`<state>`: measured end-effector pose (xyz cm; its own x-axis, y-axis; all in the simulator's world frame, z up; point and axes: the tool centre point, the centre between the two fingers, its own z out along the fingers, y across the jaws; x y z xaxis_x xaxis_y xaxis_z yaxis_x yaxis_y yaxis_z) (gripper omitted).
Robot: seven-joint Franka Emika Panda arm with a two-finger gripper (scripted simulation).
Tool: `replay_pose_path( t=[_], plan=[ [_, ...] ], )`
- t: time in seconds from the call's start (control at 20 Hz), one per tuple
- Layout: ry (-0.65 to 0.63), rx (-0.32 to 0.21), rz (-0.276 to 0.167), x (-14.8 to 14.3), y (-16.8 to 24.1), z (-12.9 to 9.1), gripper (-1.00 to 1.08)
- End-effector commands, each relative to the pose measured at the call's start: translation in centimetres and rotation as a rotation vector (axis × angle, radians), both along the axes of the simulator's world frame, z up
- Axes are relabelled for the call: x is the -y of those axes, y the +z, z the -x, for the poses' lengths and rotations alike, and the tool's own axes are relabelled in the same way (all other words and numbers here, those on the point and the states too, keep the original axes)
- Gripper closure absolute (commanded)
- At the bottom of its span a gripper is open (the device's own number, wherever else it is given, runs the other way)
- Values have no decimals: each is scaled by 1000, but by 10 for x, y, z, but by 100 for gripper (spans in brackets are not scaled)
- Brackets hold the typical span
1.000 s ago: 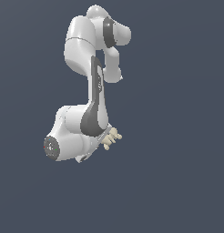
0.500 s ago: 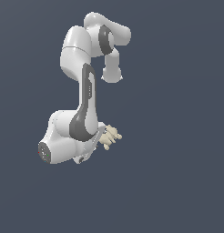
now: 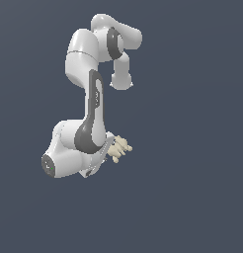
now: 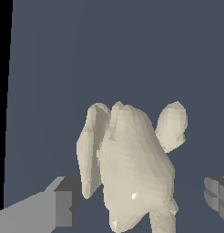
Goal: Pick up the object and move it to a goal position.
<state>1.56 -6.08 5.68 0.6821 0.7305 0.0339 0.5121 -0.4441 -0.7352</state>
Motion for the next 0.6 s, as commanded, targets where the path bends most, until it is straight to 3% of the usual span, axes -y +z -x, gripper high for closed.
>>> replay_pose_path(
  t=[0.0,0.55],
  plan=[
    [0,0,0,-2,-2,2,-100],
    [2,0,-4,-13,-17,14,-100]
  ],
)
